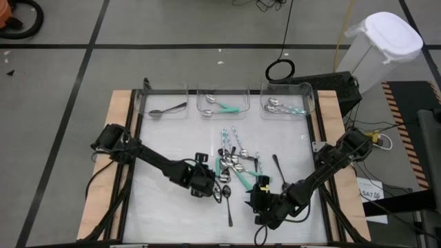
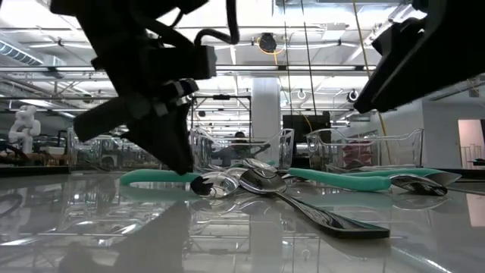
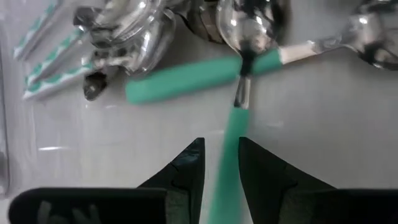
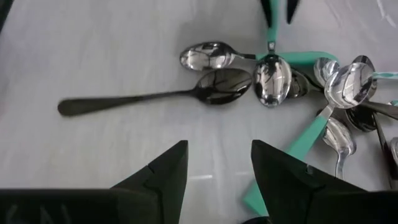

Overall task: Sort silverware by color (type)
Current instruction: Put the green spoon into the center transparent bin

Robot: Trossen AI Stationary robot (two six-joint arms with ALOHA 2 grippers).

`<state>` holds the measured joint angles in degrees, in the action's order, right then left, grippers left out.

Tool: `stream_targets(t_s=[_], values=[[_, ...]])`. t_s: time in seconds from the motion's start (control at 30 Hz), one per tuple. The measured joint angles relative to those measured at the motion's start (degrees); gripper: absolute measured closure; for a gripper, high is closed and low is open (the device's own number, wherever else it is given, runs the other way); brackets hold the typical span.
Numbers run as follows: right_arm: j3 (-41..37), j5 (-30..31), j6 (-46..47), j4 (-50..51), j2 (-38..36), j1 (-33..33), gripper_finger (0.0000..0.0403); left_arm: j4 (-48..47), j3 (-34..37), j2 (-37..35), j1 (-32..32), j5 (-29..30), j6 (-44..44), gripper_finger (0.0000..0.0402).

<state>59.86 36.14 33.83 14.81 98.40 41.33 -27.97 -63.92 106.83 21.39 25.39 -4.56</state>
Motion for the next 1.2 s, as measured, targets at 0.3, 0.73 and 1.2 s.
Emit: stream_targets(t_s=[0.3, 0.73, 1.2], values=[[0.0, 0.0, -7.0, -0.1, -0.9, -0.8, 0.0232, 3.2, 1.0, 0.0, -5.1, -13.2, 3.4, 0.0302], [0.0, 0.0, -10.9, -0.2, -1.1, -4.0, 0.0232, 3.9, 1.0, 0.0, -8.3, -12.9, 6.8, 0.0348], [3.5, -0.5, -14.4, 2.2, -1.1, -5.3, 0.0232, -2.3, -2.9, 0.0, -4.9, -11.3, 1.8, 0.0360]])
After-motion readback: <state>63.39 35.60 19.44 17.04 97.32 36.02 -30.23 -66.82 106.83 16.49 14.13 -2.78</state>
